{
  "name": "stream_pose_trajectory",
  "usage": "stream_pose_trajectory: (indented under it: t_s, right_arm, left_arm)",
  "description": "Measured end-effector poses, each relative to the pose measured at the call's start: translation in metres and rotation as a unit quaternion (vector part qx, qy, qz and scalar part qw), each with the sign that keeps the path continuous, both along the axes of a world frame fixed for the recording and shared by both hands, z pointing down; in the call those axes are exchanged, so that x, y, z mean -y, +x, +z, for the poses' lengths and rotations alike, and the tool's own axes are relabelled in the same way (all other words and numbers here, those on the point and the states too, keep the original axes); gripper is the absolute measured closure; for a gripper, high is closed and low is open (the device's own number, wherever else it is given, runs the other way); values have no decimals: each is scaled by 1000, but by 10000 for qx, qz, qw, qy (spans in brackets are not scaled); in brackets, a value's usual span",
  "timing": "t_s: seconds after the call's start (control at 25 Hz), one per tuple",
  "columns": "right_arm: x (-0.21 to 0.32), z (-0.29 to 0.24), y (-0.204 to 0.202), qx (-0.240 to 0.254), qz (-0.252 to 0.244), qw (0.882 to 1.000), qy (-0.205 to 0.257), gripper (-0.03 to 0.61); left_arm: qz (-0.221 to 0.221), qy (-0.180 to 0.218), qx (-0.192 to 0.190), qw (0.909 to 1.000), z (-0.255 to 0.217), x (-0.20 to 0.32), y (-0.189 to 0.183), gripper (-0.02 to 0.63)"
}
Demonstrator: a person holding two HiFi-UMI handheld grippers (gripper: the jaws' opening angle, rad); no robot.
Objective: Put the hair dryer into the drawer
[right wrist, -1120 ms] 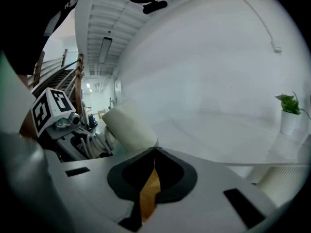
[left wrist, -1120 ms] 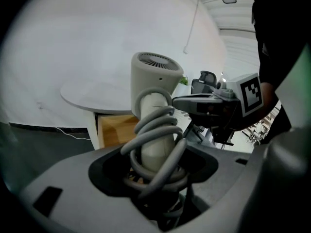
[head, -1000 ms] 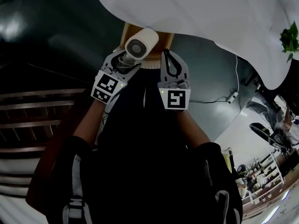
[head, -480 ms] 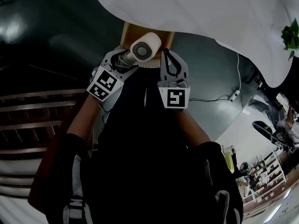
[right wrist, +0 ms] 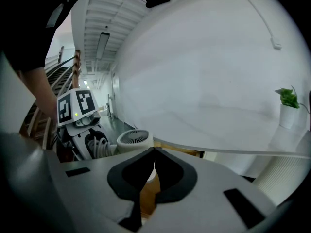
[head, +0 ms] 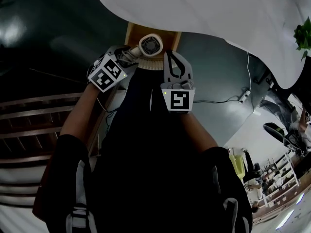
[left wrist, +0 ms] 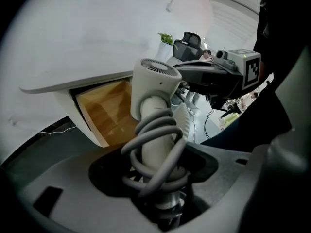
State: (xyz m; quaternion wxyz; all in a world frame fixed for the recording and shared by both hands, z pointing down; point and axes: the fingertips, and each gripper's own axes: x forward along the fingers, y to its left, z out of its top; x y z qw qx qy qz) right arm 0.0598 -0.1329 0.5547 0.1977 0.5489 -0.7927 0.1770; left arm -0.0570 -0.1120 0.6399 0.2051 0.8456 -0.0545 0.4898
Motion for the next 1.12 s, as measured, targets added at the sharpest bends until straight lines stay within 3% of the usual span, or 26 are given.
stream_pose_trajectory:
  t_s: [0.24,0.44,0.92,1.12]
  right_arm:
    - [5,3,0,27,84,10000,-18,555]
    - [7,4,-11,-8,19,10000,-37,555]
    - [9,18,-16,-8,-78,9998,-182,555]
    - [6,21,-22,-26,-88,9998,-201,555]
  left_arm:
    - [421,-623,275,9968,7,-3,0,328]
    - [692,-886,476,9925,5,-3,-5,328]
    - [1459,-383,1230,9809,20,32,3,333]
    - [1689,-387,1531,9729,35,32,-1,337]
